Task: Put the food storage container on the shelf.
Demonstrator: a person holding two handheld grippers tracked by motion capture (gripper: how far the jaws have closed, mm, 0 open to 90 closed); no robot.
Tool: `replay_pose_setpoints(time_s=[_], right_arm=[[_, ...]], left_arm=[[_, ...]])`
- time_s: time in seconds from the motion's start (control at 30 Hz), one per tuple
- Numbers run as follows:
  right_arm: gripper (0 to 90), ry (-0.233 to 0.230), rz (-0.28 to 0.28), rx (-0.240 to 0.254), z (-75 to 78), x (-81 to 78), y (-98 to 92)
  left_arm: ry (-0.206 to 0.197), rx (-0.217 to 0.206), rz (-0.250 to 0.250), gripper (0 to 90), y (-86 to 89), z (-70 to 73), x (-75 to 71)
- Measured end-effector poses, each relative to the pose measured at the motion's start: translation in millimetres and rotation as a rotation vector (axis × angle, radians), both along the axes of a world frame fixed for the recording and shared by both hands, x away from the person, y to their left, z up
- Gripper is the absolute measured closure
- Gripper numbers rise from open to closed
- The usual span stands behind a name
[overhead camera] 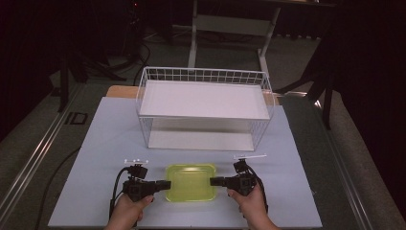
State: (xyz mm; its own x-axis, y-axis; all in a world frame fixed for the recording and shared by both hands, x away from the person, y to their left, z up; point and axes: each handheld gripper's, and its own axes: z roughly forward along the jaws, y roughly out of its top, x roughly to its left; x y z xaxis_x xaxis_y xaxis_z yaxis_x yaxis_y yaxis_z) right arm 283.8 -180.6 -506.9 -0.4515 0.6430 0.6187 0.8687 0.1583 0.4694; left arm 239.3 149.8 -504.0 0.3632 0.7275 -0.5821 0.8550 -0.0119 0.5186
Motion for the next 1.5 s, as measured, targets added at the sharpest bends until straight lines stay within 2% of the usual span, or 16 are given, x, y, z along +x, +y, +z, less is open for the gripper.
replay_pose_setpoints(time_s=[0.03,0.17,0.23,0.3,0.33,0.47,0.53,0.57,0.63,0.77,1.0,1.37,1.5], right_arm=[[79.9,-0.028,-0.003,-0.007,4.1,-0.7,0.4],[80.0,-0.041,-0.016,0.001,9.1,0.8,-0.7],[80.1,-0.069,-0.032,-0.001,14.5,2.9,-2.7],[80.1,-0.076,-0.038,0.001,15.8,4.0,-3.6],[80.2,-0.100,-0.051,-0.002,18.7,5.9,-5.0],[80.3,-0.150,-0.096,0.000,23.9,8.8,-9.3],[80.2,-0.159,-0.101,-0.001,24.5,10.2,-10.6],[80.2,-0.168,-0.121,-0.002,25.8,13.2,-13.5],[80.2,-0.170,-0.127,-0.002,26.2,15.2,-14.8],[80.1,-0.174,-0.164,0.010,28.7,26.0,-22.1],[79.7,-0.202,-0.215,-0.014,32.2,43.1,-25.0],[79.2,-0.221,-0.264,-0.044,23.1,63.3,-23.6],[79.0,-0.226,-0.278,-0.042,21.4,69.6,-21.3]], left_arm=[[-0.021,-0.004,0.007,81.3,-0.3,4.5,1.7],[-0.043,-0.011,0.001,81.3,-1.0,6.5,5.7],[-0.065,-0.016,0.000,81.3,-3.2,8.3,10.7],[-0.072,-0.017,0.004,81.4,-4.5,9.2,12.4],[-0.088,-0.025,0.013,81.4,-6.6,11.5,15.8],[-0.113,-0.027,0.014,81.5,-13.1,15.8,25.7],[-0.115,-0.029,0.014,81.5,-14.7,16.8,28.5],[-0.129,-0.020,0.011,81.5,-18.6,19.3,34.3],[-0.132,-0.021,0.009,81.6,-20.0,20.3,37.5],[-0.171,-0.021,0.000,81.5,-26.4,23.3,50.3],[-0.212,-0.025,0.011,81.4,-34.8,20.8,69.6],[-0.248,-0.005,0.027,81.3,-39.2,10.7,92.7],[-0.245,-0.004,0.035,81.2,-38.0,8.8,98.1]])
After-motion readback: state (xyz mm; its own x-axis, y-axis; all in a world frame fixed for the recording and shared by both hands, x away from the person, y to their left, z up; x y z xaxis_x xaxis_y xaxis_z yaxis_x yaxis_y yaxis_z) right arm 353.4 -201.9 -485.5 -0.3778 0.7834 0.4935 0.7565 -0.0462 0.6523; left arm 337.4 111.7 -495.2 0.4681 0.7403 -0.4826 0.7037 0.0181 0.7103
